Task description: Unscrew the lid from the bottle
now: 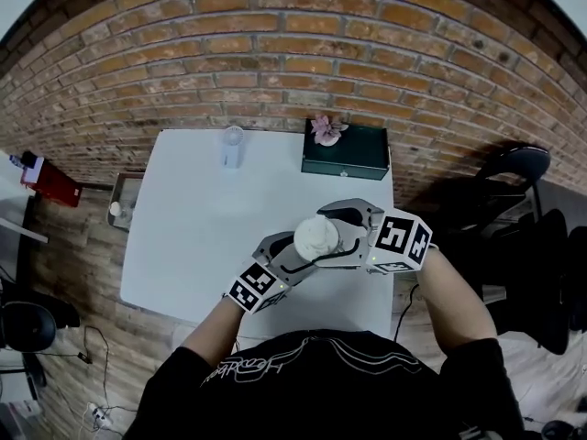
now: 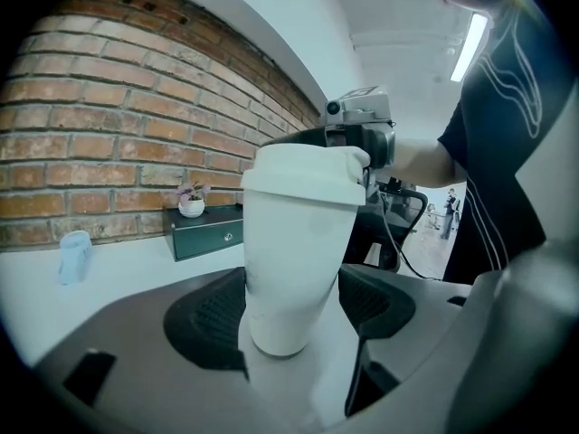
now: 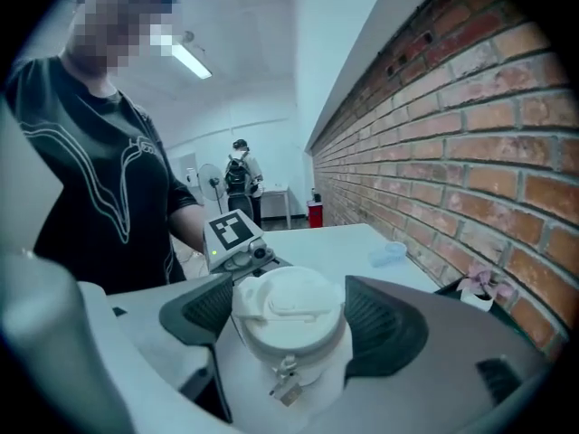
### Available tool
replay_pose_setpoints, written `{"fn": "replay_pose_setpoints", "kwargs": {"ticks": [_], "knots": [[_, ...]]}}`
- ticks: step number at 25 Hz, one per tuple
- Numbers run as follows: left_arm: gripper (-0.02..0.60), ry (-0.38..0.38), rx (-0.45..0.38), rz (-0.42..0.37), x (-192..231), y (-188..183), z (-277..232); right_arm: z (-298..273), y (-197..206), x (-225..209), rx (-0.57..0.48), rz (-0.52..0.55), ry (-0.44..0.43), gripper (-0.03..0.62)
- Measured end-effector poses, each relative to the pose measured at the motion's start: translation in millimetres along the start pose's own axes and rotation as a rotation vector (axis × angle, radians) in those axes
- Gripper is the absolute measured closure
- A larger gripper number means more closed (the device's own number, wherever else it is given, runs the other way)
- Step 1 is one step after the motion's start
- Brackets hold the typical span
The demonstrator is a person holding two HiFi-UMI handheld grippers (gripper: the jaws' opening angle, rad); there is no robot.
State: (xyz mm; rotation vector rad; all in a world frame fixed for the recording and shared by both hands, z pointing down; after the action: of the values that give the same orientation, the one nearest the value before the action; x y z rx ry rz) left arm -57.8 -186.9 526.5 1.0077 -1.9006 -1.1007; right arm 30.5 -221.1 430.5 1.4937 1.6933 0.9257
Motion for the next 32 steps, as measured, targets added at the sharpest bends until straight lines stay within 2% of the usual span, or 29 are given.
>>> {"fn": "replay_pose_setpoints", "kwargs": {"ticks": [6, 9, 13, 15, 16, 20, 23, 28, 32], "knots": [[0.242, 0.0, 0.015, 0.0, -0.3, -0.9, 0.9, -3.5, -3.9, -5.8, 0.081, 0.136, -0.183, 0.212], [0.242, -0.002, 0.014, 0.002, -0.3, -1.3, 0.3, -4.9, -6.2, -5.6, 0.123, 0.18, -0.203, 0.212], [0.242, -0.005, 0.021, 0.004, -0.7, -0.8, 0.4, -3.3, -4.8, -3.5, 0.117, 0.147, -0.175, 0.212], [0.242, -0.008, 0.023, 0.005, -0.4, -0.9, 0.8, -1.3, -3.0, -2.9, 0.102, 0.132, -0.131, 0.214], [0.241, -0.009, 0.023, 0.005, -0.2, -1.0, 1.0, 0.9, -2.6, -3.4, 0.08, 0.118, -0.099, 0.195], [0.241, -0.011, 0.022, 0.009, -0.9, -0.5, 1.6, 14.7, -0.2, -3.3, -0.103, -0.031, 0.084, 0.175], [0.241, -0.014, 0.017, 0.008, 0.3, -1.2, 1.1, 19.7, 5.1, 2.5, -0.178, -0.12, 0.209, 0.174], [0.241, -0.03, 0.009, 0.012, -0.8, -0.3, 1.7, 13.7, 10.0, 15.7, -0.17, -0.248, 0.39, 0.172], [0.242, -0.036, 0.001, 0.015, -1.7, -0.7, 0.5, 8.1, 7.3, 23.8, -0.164, -0.311, 0.479, 0.194]]}}
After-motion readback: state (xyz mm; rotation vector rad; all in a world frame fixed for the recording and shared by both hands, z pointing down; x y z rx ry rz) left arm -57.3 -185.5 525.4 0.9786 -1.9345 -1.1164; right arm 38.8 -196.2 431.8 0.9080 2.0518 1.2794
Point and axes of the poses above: the fingertips, and each gripper's own axes: z backward along the fingers, x to its left, y out of its underside, the point moved 6 cm from there along z, backward along the fingers, and after that the axes turned 6 degrees about y, right-handed, at the moved point
